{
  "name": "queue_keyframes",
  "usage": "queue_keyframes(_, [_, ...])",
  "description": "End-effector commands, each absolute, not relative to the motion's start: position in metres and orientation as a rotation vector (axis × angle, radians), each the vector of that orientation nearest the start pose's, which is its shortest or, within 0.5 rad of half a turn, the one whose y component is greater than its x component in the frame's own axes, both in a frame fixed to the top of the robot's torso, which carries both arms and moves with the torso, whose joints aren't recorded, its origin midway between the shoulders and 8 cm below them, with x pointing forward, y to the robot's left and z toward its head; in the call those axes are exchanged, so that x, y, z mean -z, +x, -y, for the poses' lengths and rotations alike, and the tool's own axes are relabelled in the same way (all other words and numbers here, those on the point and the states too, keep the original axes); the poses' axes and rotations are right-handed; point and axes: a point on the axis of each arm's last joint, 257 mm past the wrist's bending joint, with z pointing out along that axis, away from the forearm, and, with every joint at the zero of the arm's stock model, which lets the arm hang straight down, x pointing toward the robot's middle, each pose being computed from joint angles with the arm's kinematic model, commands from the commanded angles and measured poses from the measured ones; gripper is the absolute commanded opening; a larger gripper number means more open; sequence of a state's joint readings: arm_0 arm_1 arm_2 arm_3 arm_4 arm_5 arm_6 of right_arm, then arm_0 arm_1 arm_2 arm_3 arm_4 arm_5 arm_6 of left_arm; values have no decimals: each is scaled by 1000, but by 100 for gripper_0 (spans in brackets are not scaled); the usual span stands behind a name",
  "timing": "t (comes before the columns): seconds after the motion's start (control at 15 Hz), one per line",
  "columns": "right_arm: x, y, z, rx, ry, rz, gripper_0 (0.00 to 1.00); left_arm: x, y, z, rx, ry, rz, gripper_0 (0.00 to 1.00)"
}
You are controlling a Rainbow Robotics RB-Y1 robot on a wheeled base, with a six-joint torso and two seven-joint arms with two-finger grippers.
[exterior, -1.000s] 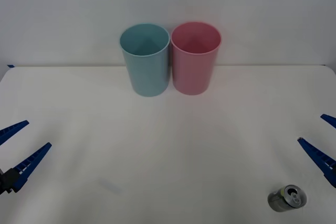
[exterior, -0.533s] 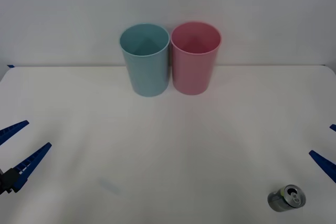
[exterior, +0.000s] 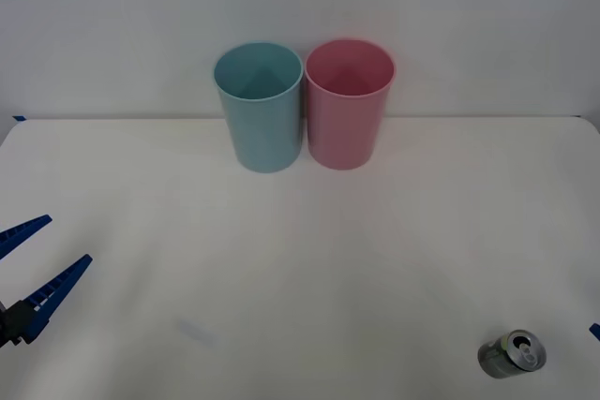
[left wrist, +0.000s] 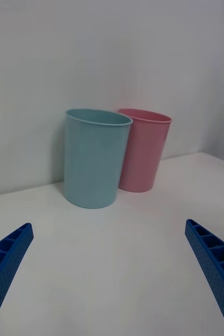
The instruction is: Grasp the object on the table and drop it into the matching bin: aluminum can to the light blue bin, PET bottle to the pink bin.
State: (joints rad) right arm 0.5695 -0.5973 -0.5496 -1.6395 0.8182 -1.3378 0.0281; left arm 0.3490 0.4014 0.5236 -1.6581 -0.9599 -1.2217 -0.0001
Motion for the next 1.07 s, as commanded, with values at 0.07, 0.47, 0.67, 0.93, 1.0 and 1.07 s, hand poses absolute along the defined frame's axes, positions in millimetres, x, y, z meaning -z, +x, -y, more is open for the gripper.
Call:
queue_keyframes(0.07, [195, 246, 376, -658, -585, -1623, 100, 169, 342, -330, 567, 465, -1441, 100])
queue_keyframes(0.47, [231, 217, 390, -657, -678, -1736, 100, 169, 342, -330, 567, 465, -1441, 100])
queue_keyframes(0.67, [245, 208, 395, -645, -722, -1773, 100, 169, 342, -330, 567, 465, -1441, 100])
queue_keyframes(0.93, [257, 201, 399, -586, -809, -1760, 100, 169, 342, -330, 567, 465, -1441, 100])
queue_keyframes(1.0, [261, 200, 401, -583, -804, -1764, 100, 169, 342, -330, 567, 465, -1441, 100])
queue_keyframes(1.07, [265, 199, 402, -587, -793, -1767, 100, 169, 342, -330, 567, 465, -1441, 100])
